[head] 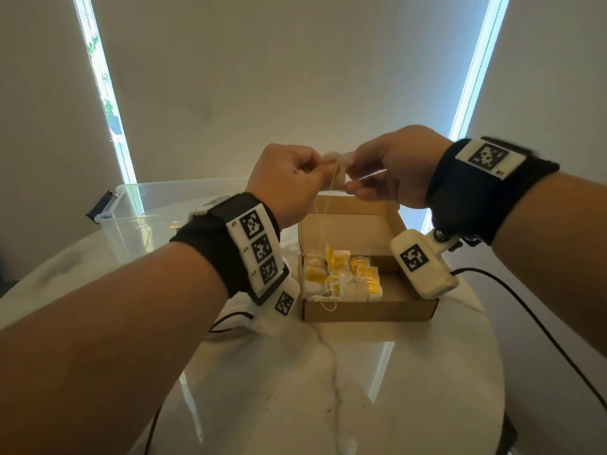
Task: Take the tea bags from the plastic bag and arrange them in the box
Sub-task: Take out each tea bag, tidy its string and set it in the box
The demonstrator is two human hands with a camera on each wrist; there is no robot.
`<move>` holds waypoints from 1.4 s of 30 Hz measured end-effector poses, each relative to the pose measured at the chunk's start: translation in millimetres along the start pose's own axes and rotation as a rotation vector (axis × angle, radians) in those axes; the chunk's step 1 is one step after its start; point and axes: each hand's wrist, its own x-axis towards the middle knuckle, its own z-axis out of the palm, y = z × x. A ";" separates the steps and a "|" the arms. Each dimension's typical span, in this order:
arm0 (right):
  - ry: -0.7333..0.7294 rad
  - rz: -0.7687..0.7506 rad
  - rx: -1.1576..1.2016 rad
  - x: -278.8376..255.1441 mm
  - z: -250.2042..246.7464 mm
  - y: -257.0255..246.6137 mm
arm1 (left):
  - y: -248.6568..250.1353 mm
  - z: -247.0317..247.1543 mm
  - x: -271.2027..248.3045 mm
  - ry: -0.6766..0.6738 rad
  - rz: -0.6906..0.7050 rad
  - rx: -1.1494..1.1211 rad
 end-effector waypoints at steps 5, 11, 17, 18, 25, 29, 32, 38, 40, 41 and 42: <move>-0.111 0.102 -0.175 -1.9 0.5 35.8 | 15.5 -3.4 10.9 0.012 -0.240 -0.224; -0.321 0.029 -0.233 -5.4 24.1 50.0 | 28.5 -5.4 13.7 0.011 -0.265 -0.164; -0.180 -0.095 -0.042 -4.0 21.2 40.0 | 29.6 -10.3 13.4 0.023 -0.281 -0.139; -0.180 -0.106 -0.026 -4.1 19.9 38.1 | 30.0 -10.2 13.0 0.024 -0.278 -0.133; -0.204 -0.126 -0.321 -3.6 34.3 47.4 | 34.5 -3.9 12.4 0.083 -0.269 -0.154; -0.268 -0.152 -0.380 -6.0 37.4 58.7 | 36.6 -4.5 12.2 0.101 -0.281 -0.183; -0.346 -0.106 -0.336 -9.4 36.9 63.7 | 36.1 -8.9 13.3 0.117 -0.295 -0.221; -0.305 -0.044 -0.100 -9.2 38.1 71.3 | 41.1 -12.1 15.8 0.096 -0.303 -0.250; -0.272 -0.027 -0.025 -8.5 40.7 71.4 | 46.2 -10.3 17.3 0.071 -0.284 -0.256; -0.260 -0.016 0.014 -8.3 42.2 70.8 | 49.0 -9.5 18.2 0.059 -0.273 -0.258; -0.247 -0.004 0.050 -8.4 43.8 69.6 | 51.7 -8.5 19.3 0.047 -0.264 -0.265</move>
